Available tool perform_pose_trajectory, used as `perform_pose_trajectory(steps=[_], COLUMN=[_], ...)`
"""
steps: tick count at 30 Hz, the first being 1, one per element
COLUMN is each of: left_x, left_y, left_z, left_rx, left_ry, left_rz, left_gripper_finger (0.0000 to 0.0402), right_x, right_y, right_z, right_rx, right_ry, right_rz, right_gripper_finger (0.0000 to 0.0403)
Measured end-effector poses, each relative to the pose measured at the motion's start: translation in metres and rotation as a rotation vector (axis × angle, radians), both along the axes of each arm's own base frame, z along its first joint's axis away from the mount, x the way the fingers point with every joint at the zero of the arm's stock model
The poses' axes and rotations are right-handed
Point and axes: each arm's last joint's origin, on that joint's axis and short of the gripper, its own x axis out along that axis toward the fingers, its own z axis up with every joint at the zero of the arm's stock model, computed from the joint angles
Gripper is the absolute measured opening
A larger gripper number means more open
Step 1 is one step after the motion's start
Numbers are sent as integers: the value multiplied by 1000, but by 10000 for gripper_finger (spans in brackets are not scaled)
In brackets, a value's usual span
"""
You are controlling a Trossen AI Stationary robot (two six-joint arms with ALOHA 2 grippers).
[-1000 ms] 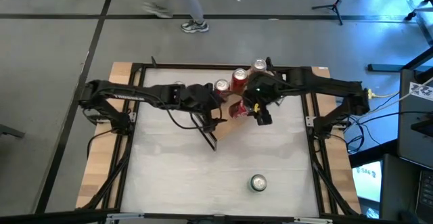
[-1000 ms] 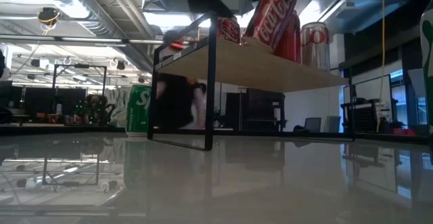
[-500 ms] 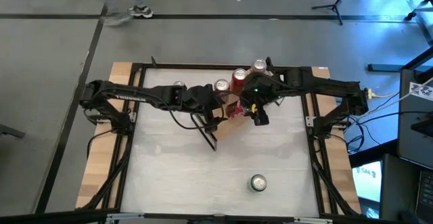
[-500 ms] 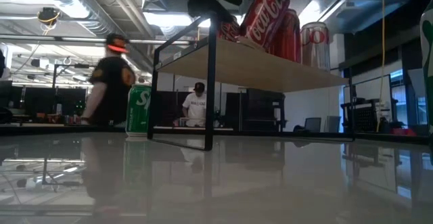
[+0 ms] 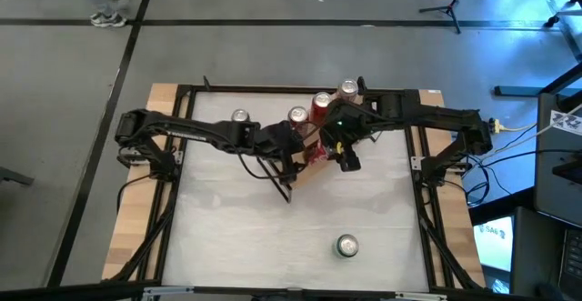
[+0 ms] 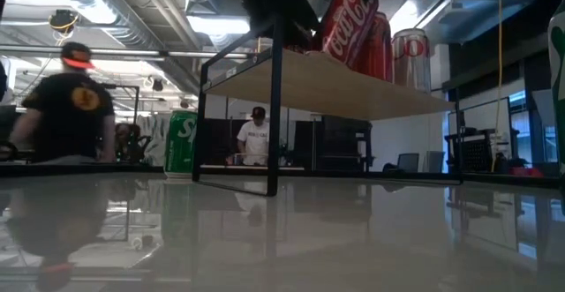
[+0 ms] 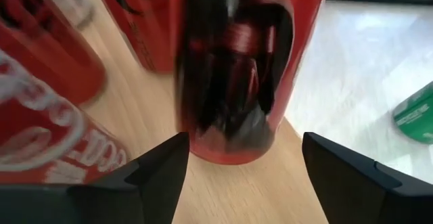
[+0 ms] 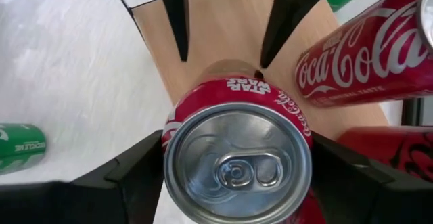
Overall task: Place canned beverage on shelf
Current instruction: Put the red and white soda can on the shelf aligned with the other red and white soda can
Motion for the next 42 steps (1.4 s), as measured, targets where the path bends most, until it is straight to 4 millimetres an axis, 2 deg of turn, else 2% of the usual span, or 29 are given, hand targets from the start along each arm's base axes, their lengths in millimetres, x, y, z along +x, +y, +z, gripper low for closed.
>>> perform_pose_trajectory(steps=[3, 13, 29, 42], left_x=[3, 6, 10, 10], left_y=[0, 0, 0, 0], left_z=[-6, -10, -18, -18], left_rx=[0, -1, -3, -2], left_ry=[18, 21, 44, 42], left_rz=[0, 5, 2, -1], left_gripper_finger=[268, 250, 250, 250], right_x=[0, 0, 1, 1], right_y=[0, 0, 0, 0], right_z=[0, 0, -1, -1], right_rx=[0, 0, 3, 0], right_ry=[2, 4, 2, -1], right_rz=[0, 0, 2, 1], right_gripper_finger=[296, 296, 296, 296])
